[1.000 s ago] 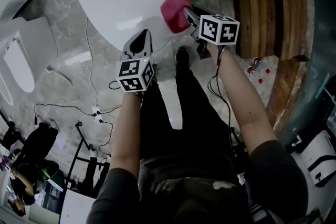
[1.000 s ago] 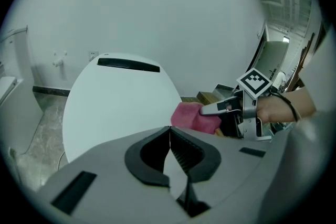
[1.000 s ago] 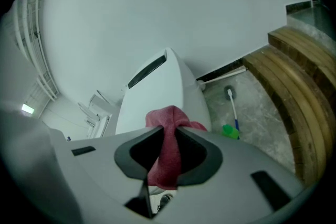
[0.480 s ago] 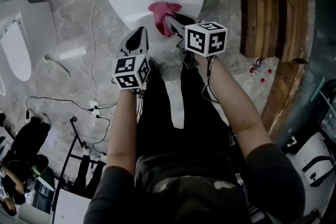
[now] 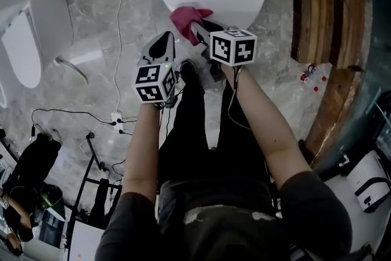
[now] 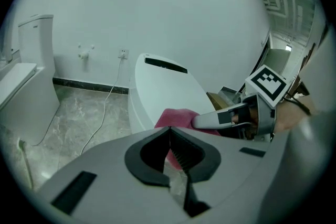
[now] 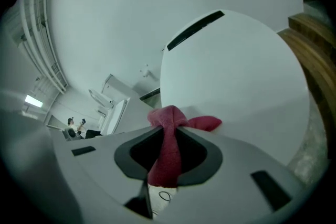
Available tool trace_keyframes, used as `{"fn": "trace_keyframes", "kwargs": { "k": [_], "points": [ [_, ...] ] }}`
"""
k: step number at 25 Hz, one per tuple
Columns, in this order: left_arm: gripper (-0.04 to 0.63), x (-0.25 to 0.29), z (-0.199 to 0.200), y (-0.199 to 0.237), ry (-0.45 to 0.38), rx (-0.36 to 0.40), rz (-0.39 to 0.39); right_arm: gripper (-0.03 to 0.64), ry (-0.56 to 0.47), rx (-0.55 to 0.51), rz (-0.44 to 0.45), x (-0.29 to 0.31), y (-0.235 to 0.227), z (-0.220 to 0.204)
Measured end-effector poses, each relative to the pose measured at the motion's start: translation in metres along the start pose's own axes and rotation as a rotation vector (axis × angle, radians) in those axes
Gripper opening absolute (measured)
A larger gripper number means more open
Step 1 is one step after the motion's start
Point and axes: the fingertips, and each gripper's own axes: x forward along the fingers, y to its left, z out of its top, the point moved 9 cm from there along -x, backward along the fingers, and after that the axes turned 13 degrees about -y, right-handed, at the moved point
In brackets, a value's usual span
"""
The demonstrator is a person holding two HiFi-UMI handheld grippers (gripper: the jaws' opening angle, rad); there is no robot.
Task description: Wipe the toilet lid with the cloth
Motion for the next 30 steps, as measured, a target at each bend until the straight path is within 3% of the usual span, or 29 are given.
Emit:
{"fn": "trace_keyframes", "kwargs": {
  "k": [4, 11, 20, 24, 30],
  "points": [
    [0.009, 0.001, -0.011, -0.008, 0.017, 0.009, -0.014, 0.067, -0.001, 0.01, -0.037, -0.017, -0.023, -0.004],
    [0.009, 0.017, -0.024, -0.058, 0.032, 0.016, -0.042, 0.067, -0.046, 0.048, -0.099, -0.062, -0.079, 0.009],
    [0.009, 0.047, -0.029, -0.14, 0.011, 0.009, -0.052, 0.067, -0.092, -0.014, -0.143, -0.116, -0.148, 0.071],
    [0.009, 0.053, -0.024, -0.166, -0.013, 0.018, -0.04, 0.067, -0.112, -0.016, -0.099, -0.129, -0.163, 0.091],
    [0.009, 0.042, 0.003, -0.197, -0.083, 0.035, 0.004, 0.067, -0.155, -0.022, -0.019, -0.165, -0.148, 0.115]
  ]
}}
